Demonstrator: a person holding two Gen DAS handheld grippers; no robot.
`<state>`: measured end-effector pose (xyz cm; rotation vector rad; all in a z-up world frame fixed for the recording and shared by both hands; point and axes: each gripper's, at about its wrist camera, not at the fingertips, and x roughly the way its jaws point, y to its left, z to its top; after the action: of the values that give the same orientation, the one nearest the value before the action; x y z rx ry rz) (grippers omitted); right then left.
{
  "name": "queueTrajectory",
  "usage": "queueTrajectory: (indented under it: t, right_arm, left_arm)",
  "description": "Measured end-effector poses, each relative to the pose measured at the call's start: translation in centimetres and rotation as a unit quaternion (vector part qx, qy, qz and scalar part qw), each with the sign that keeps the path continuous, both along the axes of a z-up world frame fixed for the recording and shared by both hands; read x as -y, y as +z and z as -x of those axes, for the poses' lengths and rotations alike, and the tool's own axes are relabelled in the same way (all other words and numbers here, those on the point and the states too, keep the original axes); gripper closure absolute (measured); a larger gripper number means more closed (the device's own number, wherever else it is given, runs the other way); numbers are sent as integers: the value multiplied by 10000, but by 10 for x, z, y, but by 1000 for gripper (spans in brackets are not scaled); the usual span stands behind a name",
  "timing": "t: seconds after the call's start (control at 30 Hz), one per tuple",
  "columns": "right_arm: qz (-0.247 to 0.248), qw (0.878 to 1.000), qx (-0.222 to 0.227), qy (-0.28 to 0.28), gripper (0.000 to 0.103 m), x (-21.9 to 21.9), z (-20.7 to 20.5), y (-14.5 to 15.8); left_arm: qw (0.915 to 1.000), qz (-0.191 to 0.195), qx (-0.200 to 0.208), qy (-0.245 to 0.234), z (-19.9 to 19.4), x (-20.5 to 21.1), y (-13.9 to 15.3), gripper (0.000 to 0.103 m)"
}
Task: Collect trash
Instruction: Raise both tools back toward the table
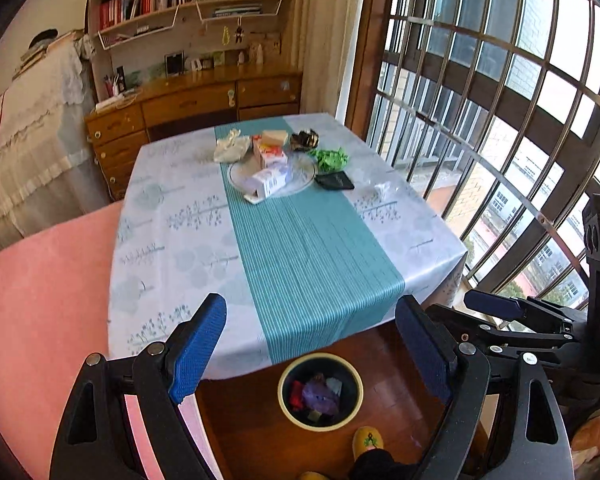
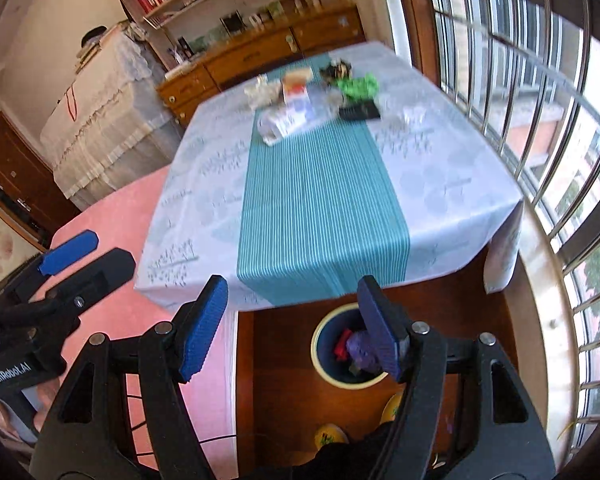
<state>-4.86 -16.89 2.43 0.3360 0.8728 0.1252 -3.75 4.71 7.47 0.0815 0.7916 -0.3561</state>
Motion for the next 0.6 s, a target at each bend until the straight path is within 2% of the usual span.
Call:
queueTrajectory:
  t: [0.17,0.33,0.47,0.6]
  right_arm:
    - [215,9987,414,-189,38,6,-6,45]
    - [263,9969,650,-357,32,21,-23,71]
    - [360,9965,683,-304,31,33,-56,70]
    - [370,9973,605,-172,31,47,-111,49]
  left_arm:
    - [9988,13,485,-110,-8,0,52,15]
    - [9973,-91,716,-152,-30,2,80,15]
    - [9969,-225,758,-59,-62,8,84,15]
    - [9970,-411,609,231,-115,15,69,15]
